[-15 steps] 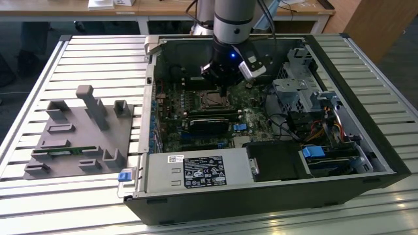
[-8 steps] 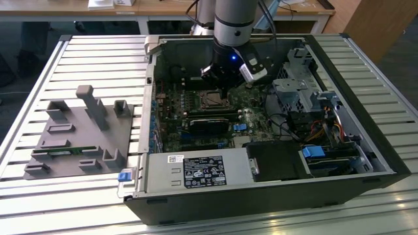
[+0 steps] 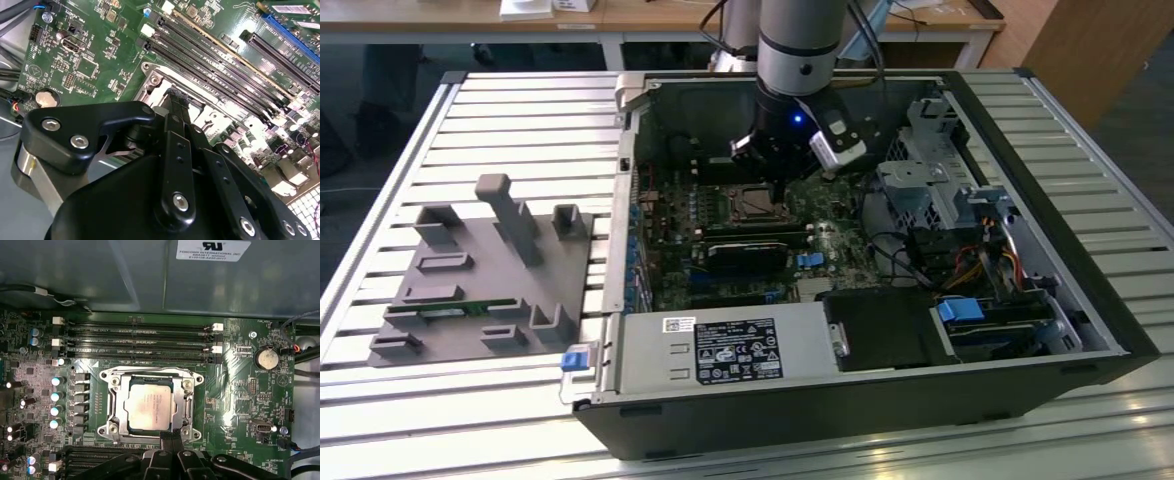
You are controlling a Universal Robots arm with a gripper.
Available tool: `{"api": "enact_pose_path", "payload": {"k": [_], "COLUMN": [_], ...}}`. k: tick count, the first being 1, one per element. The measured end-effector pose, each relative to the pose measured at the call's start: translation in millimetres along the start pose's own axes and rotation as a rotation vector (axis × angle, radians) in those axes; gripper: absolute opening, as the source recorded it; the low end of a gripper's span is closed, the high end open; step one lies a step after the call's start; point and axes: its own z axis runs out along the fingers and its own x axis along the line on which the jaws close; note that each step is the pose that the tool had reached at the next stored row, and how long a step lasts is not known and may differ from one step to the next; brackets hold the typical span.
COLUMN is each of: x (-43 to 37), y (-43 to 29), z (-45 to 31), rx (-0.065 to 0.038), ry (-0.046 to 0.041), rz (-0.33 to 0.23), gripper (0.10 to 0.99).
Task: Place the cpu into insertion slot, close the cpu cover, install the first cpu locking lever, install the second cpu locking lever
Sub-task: 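Install the second cpu locking lever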
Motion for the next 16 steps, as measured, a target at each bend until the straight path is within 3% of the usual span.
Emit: {"api": "enact_pose_path", "payload": {"k": [16], "x": [0.1], "y": [-6.1], "z": [0.1], "rx": [0.000], "ry": [0.0000], "rz": [0.000], "gripper": [0.106]}}
